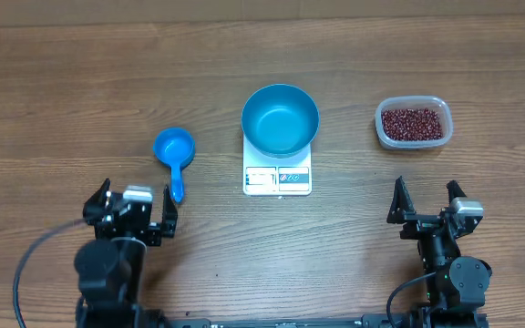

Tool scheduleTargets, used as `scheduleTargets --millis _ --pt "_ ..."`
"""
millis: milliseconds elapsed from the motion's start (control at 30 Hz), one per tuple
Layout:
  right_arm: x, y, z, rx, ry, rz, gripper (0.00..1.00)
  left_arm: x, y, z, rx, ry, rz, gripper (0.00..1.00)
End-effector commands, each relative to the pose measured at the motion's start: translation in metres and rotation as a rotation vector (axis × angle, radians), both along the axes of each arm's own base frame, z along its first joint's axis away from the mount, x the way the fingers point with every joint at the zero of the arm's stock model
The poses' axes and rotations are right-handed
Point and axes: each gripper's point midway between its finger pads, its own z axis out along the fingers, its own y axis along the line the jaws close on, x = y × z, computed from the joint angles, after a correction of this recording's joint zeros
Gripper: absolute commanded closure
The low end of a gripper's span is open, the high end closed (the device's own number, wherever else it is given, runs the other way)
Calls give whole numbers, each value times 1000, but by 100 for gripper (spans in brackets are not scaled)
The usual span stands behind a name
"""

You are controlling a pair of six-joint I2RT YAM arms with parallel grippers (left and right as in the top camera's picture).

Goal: Scoop item into bowl and weigh 150g on scale
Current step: 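Move the left gripper forward over the blue scoop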

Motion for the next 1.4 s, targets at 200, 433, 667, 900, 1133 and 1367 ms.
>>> scheduleTargets --millis 200,433,667,900,1133,1367 --pt "0 0 -2 -15 -5 4 0 41 7 65 2 90 25 0" --pt "0 0 -2 -15 -5 4 0 55 7 74 4 171 23 0" --pt "0 0 -2 -14 -5 4 0 62 8 77 2 217 22 0" --pt "0 0 -2 -14 -5 4 0 66 7 83 -1 235 19 0" --pt "0 0 -2 -15 -5 4 0 68 2 83 -11 240 -7 0" --pt "0 0 -2 -14 -5 4 0 68 1 84 -14 237 -13 0"
